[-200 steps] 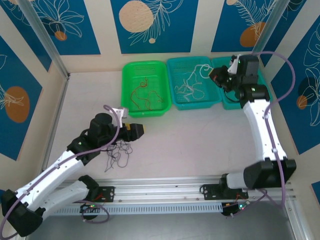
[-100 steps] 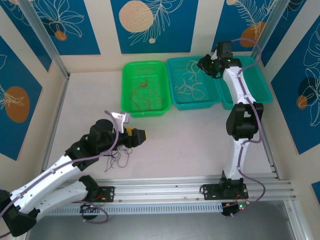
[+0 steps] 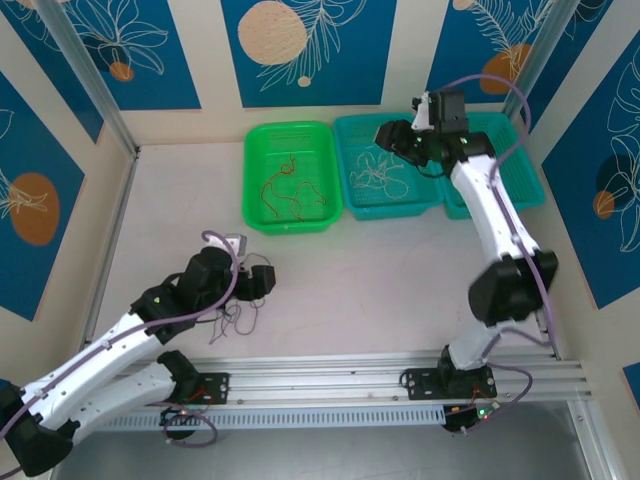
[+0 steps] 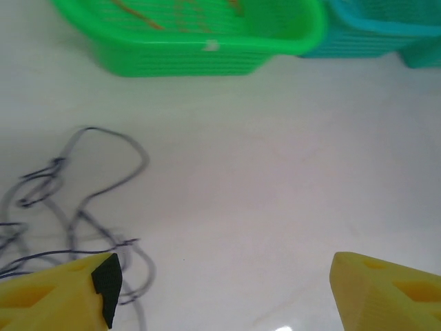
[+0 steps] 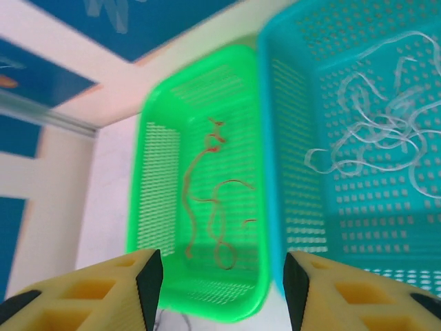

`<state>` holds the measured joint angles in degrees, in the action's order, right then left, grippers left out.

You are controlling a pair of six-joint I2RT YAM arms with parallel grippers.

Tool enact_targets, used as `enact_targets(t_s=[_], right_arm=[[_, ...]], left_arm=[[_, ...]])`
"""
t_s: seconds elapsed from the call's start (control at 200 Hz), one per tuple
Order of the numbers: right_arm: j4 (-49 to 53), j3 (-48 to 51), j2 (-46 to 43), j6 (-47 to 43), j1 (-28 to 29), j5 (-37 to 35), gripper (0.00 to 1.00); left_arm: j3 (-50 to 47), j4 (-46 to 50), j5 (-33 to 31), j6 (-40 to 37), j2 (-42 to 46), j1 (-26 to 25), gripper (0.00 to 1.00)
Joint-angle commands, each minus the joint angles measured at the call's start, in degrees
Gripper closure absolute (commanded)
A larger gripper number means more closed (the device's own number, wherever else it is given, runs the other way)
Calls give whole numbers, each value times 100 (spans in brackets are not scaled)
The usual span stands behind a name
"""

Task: Untangle the cables

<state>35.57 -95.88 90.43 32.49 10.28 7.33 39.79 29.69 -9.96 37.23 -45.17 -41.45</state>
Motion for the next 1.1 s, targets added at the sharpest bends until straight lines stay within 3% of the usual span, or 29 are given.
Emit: enact_targets(t_s=[0.0,0.115,0.215,0.365,0.475,0.605,0.745,0.85,1.02,1.095], right_arm=[[-672,1134,-1053,-14,308,186,48],[-1381,2568,-2225,-22,999,-355,48],[-1369,3156,-2684,149,1587,-543,48],[-1377,3617,-2502,506,2599,-528,48],[-1413,3591,-1785,832,3255,-337,48],[-1529,3306,-730,823,3873,-276,48],[-1185,2640,550,989,4059,-483,47],[-928,2141,1259,1167,4108,-935,48],[-843,1627,1914,1378,4333,-1501,48],[-908,1529,2120,1276,4431,-1460,48]], left_arm=[[-126,491,-587,157,-103,528,20],[-350,495,-315,290,-226,1290,20],[-564,450,-318,366,-396,1714,20],[-845,281,-197,522,-889,2114,20],[-1094,-127,245,652,-1237,2220,23],[-1369,-637,580,762,-1477,2227,42],[-1386,-1028,1464,222,-1779,2224,60],[-1216,-699,1511,-49,-2006,2225,76],[-1370,-952,1821,-141,-1951,2223,100],[-1477,-1151,2037,-188,-1860,2220,100]])
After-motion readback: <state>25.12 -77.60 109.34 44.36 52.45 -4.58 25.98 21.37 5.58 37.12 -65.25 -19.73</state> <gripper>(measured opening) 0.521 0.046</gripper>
